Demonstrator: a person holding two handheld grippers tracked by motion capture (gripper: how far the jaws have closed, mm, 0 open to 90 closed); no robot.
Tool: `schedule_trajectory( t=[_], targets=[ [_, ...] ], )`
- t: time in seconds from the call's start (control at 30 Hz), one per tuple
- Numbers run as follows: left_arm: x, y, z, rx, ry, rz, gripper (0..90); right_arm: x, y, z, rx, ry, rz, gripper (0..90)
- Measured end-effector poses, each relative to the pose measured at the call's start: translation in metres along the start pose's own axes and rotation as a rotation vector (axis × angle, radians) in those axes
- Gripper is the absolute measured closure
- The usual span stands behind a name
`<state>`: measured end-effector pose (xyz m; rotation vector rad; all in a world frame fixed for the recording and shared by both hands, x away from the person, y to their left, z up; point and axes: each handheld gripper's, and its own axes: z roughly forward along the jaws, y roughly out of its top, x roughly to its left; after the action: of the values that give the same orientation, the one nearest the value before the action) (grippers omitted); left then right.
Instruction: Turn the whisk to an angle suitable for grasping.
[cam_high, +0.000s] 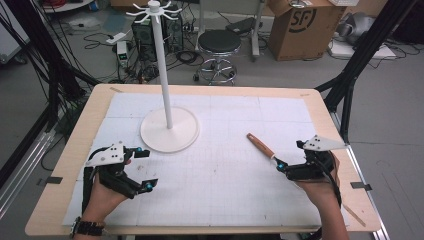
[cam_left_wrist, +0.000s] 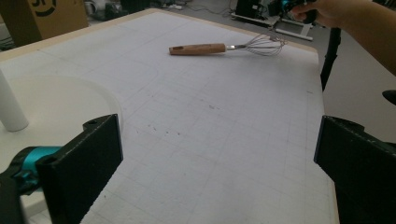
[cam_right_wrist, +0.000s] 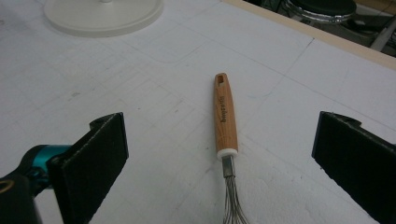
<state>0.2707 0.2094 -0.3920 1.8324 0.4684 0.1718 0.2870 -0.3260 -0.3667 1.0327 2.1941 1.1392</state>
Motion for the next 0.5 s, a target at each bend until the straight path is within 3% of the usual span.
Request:
schedule_trajectory(
  t=[0.33, 0.5],
  targets=[
    [-0.001, 0.002, -0.001, -0.013, -0.01, 0.003, 1.7, -0.009, 0.022, 0.022, 0.097, -0.013, -0.029, 2.3],
    [-0.001, 0.002, -0.001, -0.018, -0.011, 0.001, 1.7, -0.012, 0.033, 0.041, 0.165, -0.01, -0.043, 2.3]
  ],
)
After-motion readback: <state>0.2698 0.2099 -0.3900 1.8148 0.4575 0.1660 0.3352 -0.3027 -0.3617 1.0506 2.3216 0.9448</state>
